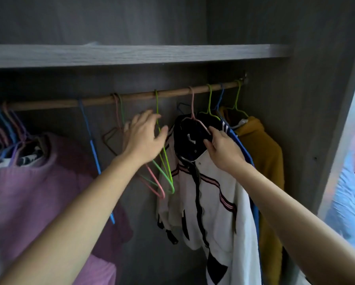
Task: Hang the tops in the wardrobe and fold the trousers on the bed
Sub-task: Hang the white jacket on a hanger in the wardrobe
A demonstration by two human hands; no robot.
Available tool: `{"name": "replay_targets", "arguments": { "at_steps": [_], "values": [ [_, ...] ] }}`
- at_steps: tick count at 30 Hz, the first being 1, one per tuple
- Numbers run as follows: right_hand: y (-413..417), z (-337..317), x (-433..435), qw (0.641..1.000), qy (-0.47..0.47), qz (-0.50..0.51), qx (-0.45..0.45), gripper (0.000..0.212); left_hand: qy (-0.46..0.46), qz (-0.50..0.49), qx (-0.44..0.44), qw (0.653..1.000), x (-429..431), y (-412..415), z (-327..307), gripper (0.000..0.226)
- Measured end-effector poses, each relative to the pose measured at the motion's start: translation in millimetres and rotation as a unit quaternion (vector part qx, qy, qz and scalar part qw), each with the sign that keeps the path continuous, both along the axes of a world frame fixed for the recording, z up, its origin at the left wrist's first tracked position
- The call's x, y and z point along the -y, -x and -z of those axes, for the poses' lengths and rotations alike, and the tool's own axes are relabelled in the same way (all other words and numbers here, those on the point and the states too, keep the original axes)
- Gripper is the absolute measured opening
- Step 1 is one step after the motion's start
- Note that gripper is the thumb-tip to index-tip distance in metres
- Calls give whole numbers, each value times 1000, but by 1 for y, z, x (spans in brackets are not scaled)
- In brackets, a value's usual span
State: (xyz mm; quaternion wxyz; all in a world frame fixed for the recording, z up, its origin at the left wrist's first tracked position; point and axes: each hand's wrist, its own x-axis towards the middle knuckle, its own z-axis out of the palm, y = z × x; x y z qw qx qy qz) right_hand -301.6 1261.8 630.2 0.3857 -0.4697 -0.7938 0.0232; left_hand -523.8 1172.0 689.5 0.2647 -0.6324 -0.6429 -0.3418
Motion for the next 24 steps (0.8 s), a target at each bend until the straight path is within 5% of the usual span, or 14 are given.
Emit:
{"name": "replay_targets", "arguments": {
  "at_steps": [7,12,24],
  "values": [
    [-32,48,62,986,39,91,135,77,62,55,-79,993,38,-18,90,48],
    [-75,79,113,985,25,122,118,54,80,44,-51,995,56,-34,124,55],
    [-235,107,215,974,13,221,44,61,52,218,-24,974,110,-198,139,52]
  ]
}}
